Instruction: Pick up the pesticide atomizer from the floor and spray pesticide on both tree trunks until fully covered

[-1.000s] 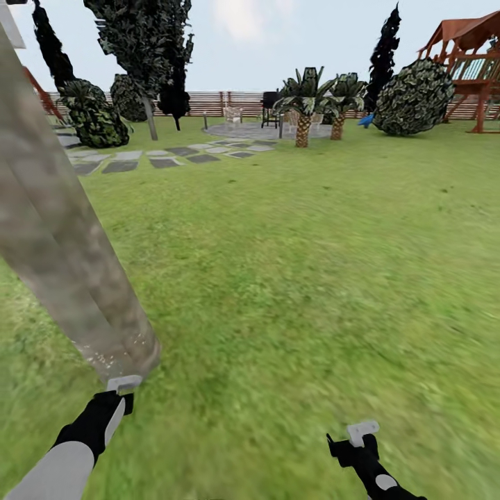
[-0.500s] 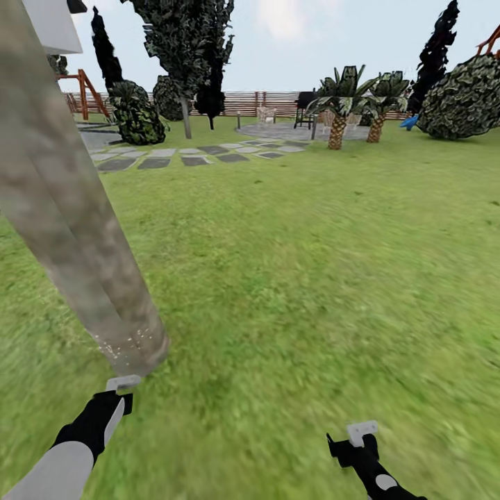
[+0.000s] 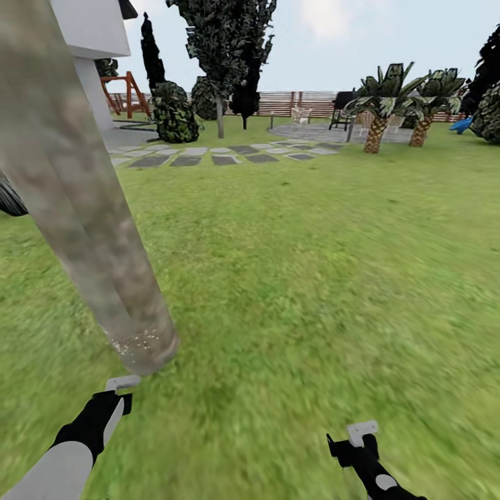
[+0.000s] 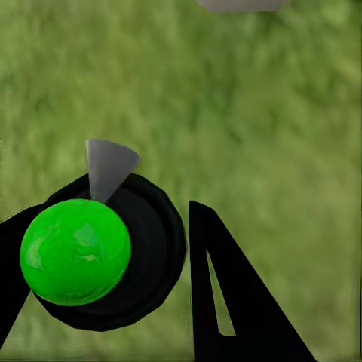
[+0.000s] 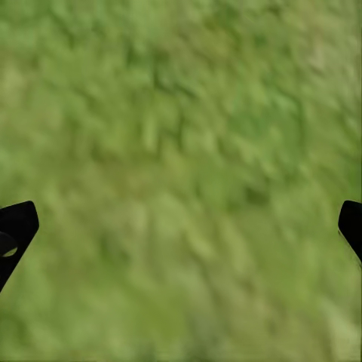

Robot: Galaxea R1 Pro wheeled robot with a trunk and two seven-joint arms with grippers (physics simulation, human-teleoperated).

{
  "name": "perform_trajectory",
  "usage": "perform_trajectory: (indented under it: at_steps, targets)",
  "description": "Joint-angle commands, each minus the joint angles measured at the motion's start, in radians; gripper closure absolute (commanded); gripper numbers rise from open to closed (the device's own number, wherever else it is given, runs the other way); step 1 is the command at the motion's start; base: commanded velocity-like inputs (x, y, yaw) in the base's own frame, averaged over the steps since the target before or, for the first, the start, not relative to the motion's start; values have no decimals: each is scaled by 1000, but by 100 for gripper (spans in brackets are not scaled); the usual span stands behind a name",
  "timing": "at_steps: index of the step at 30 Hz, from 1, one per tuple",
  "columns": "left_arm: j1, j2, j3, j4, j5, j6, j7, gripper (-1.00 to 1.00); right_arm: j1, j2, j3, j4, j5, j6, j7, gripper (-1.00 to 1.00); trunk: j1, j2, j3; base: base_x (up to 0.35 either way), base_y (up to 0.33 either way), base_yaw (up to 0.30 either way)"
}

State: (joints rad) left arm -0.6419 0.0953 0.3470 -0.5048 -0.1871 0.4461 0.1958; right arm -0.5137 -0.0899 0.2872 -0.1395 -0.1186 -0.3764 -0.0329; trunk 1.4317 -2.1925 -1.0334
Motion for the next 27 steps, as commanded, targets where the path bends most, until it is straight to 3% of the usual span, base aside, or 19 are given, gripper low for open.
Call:
perform_trajectory:
  at_steps: [1, 12, 21, 24, 27]
  targets:
    - [-1, -1, 4, -1, -11, 5, -3, 100, 0, -1, 9, 0, -10, -2, -2, -100, 0, 0, -1, 156, -236, 277]
    - [-1, 0, 4, -1, -10, 6, -3, 100, 0, -1, 9, 0, -10, -2, -2, -100, 0, 0, -1, 123, -230, 277]
    - [-11, 2, -4, -3, -9, 9, -5, 100, 0, -2, 9, 0, -10, -2, -2, -100, 0, 0, -1, 9, -20, 277]
    - [-30, -21, -8, -21, -7, 17, -20, 100, 0, -2, 9, 0, -10, -2, -2, -100, 0, 0, -1, 0, 0, 133]
    - [-95, -68, -21, -54, -14, 39, -22, 100, 0, -2, 9, 0, -10, -2, -2, -100, 0, 0, -1, 0, 0, 14]
